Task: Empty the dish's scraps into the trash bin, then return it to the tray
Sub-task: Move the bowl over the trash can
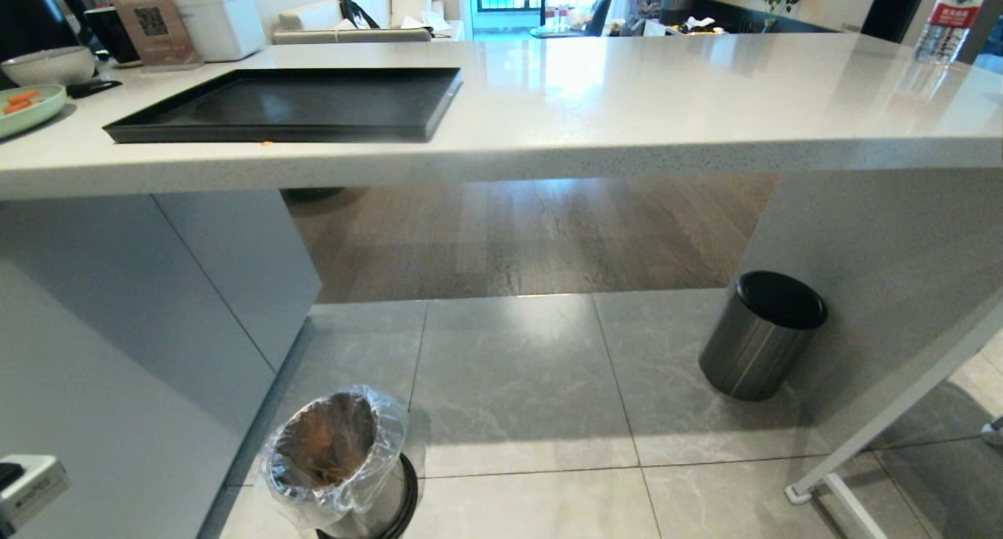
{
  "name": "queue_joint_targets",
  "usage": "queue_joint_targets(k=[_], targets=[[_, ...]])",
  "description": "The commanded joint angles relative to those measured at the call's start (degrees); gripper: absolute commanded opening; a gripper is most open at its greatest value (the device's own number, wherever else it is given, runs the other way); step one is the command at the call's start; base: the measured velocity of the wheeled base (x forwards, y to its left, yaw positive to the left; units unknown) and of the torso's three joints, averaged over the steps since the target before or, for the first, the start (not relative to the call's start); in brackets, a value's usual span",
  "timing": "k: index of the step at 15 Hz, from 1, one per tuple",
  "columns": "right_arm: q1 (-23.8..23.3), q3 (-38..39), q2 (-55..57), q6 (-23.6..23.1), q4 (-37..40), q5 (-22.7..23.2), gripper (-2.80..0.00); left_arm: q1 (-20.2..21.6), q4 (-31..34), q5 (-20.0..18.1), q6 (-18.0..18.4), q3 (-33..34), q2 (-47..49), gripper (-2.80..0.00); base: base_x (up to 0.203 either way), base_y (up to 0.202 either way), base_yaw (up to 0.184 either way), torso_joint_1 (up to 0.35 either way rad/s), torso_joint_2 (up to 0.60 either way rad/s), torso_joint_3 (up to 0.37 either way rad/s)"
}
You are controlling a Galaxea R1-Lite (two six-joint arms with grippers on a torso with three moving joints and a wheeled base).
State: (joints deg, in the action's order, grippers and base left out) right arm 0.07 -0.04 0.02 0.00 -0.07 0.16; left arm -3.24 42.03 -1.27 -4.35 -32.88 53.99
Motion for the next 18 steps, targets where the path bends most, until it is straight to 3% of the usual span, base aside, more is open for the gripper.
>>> queue_joint_targets(k=[1, 6, 18], targets=[[0.0, 0.0, 0.0, 0.0, 0.0, 0.0, -2.8, 0.0, 0.2, -0.1, -0.1, -0.3, 0.1, -2.8, 0.0, 0.0, 0.0, 0.0, 0.0, 0.0], [0.0, 0.0, 0.0, 0.0, 0.0, 0.0, -2.8, -0.1, -3.2, -0.2, -0.1, 0.1, 3.2, -2.8, 0.0, 0.0, 0.0, 0.0, 0.0, 0.0], [0.0, 0.0, 0.0, 0.1, 0.0, 0.0, -2.8, -0.1, -3.3, -0.1, -0.1, 2.5, 3.7, -2.8, 0.0, 0.0, 0.0, 0.0, 0.0, 0.0]])
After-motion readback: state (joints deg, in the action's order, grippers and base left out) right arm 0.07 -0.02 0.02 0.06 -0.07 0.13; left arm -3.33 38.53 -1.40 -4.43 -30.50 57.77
